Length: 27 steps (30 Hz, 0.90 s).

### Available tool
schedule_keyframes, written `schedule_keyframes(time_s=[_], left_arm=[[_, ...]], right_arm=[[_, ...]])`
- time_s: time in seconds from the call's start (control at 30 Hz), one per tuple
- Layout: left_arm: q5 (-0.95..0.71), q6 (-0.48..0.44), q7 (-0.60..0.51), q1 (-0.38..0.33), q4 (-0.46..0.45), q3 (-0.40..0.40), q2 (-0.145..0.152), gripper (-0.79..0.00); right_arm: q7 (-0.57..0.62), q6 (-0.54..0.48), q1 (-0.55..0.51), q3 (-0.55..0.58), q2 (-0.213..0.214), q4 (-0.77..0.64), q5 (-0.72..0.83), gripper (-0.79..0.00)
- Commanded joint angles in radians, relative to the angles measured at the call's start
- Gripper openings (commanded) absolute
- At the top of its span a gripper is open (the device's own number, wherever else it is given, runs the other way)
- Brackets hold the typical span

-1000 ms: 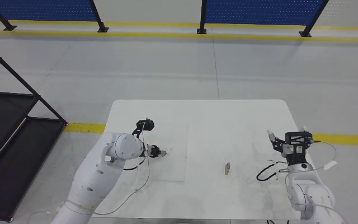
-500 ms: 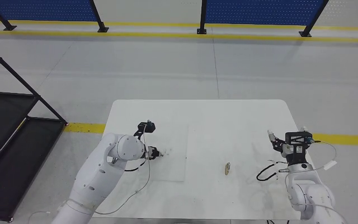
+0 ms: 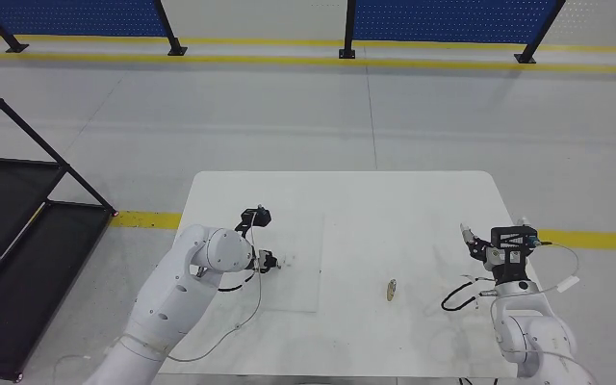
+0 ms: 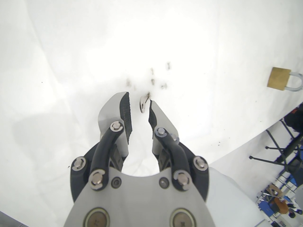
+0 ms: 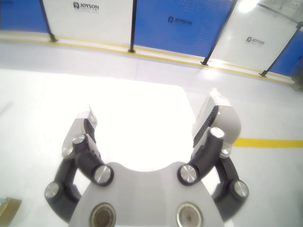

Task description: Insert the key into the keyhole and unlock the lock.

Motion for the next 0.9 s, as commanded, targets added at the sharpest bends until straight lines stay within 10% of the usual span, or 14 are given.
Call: schedule_keyframes(time_s=[0.0,0.53,0.87], left_arm=[[0.000,-0.001,-0.001,-0.003,0.004,0.003,0.000,-0.613],[-0.010,-0.029,0.007,-0.014,0.006,0.025,0.005,-0.785],[0.083,-0.065,0.056,0.084,-0.194,-0.017,0.026,-0.785]], right_arm=[[0.000,0.000,0.000,0.000,0.000,0.000,0.000,0.000],[0.000,0.000,0.000,0.000,0.000,0.000,0.000,0.000],[0.000,0.000,0.000,0.000,0.000,0.000,0.000,0.000]])
